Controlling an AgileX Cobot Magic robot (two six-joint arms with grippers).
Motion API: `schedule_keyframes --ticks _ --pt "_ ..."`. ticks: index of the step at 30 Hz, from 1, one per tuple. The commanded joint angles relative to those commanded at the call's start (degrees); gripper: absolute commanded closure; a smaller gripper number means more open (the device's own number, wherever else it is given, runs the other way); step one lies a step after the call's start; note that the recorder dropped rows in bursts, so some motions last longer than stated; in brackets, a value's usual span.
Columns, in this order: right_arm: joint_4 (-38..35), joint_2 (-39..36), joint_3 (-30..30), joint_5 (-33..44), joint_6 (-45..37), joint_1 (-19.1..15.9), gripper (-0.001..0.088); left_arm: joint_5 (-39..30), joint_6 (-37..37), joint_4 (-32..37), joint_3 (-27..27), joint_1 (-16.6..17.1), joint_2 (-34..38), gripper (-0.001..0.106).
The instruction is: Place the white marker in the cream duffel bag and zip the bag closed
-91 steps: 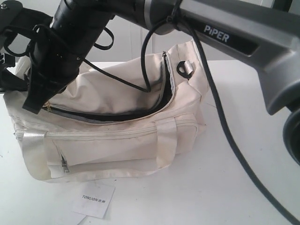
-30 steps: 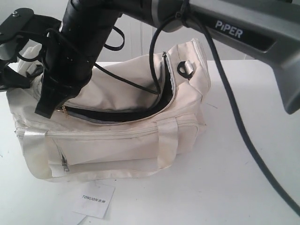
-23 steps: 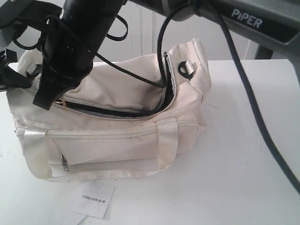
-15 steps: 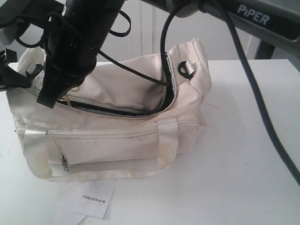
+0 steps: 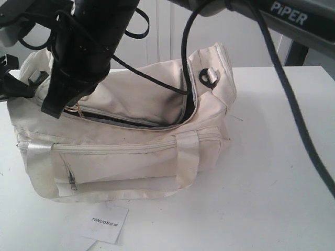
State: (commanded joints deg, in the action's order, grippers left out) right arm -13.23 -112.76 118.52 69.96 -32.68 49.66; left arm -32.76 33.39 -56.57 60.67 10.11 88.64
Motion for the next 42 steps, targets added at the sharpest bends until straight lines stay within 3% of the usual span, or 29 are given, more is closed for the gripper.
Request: schedule_keyframes --ticks 20,27,42 --pt "1.2 0.4 -0.1 0.0 5.0 0.0 0.0868 0.0 0.0 0.0 0.0 0.0 0.0 0.105" --pt "2.6 2.5 -4.0 0.0 4.3 0.0 0.0868 0.0 0.0 0.0 0.0 0.0 0.0 0.105" --pt "5.3 4.3 -5.4 0.0 4.6 0.0 0.0868 -0.2 1.4 0.0 0.0 0.0 0.0 0.105"
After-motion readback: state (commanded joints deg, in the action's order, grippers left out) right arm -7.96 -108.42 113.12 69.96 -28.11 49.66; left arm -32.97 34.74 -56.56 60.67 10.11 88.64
